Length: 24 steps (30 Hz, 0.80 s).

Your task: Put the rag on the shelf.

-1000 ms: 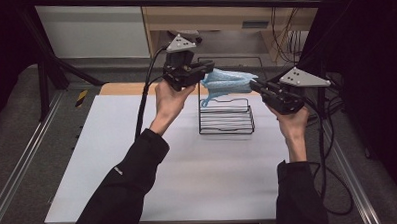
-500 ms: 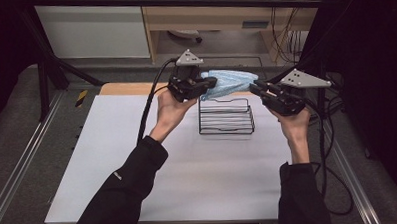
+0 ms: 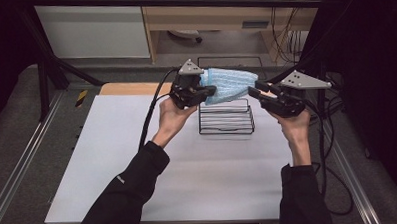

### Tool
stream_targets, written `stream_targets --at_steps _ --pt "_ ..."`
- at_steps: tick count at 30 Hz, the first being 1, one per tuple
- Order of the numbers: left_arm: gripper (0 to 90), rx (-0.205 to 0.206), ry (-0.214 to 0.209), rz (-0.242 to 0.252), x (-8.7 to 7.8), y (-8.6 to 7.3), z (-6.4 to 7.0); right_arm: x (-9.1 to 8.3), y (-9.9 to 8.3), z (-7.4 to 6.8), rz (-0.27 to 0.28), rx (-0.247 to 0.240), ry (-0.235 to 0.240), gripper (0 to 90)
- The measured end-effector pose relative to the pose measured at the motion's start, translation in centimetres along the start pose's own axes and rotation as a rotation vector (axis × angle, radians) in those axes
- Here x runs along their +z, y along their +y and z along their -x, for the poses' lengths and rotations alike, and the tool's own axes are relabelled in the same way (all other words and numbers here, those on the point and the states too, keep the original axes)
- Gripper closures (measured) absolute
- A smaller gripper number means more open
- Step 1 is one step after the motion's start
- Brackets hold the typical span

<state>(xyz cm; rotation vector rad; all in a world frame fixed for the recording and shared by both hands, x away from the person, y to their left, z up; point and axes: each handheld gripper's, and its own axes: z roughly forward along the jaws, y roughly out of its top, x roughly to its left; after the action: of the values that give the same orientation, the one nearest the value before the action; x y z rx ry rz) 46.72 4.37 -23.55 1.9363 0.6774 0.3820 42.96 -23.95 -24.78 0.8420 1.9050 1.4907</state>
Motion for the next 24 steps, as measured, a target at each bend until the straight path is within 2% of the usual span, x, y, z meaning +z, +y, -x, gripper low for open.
stream_targets --at_steps 4,8,10,16,24 --pt "89.6 0.004 0.010 -0.005 0.3 -0.3 0.0 -0.2 0.2 -0.2 0.016 0.009 0.010 66.6" --pt "89.6 -0.005 0.009 -0.008 0.6 -0.6 -0.1 0.1 -0.1 -0.1 -0.044 0.041 0.021 85.6" --pt "89.6 -0.007 0.010 -0.005 0.7 -0.7 -0.1 0.4 -0.5 0.0 -0.068 0.065 0.033 90.0" --pt "89.6 -0.014 0.014 0.004 0.9 -1.2 -0.3 1.4 -2.2 0.4 -0.106 0.092 0.016 90.0" --pt "89.6 -0.037 0.030 0.015 1.7 -1.8 -0.7 2.4 -3.3 0.7 -0.076 0.084 -0.031 90.0"
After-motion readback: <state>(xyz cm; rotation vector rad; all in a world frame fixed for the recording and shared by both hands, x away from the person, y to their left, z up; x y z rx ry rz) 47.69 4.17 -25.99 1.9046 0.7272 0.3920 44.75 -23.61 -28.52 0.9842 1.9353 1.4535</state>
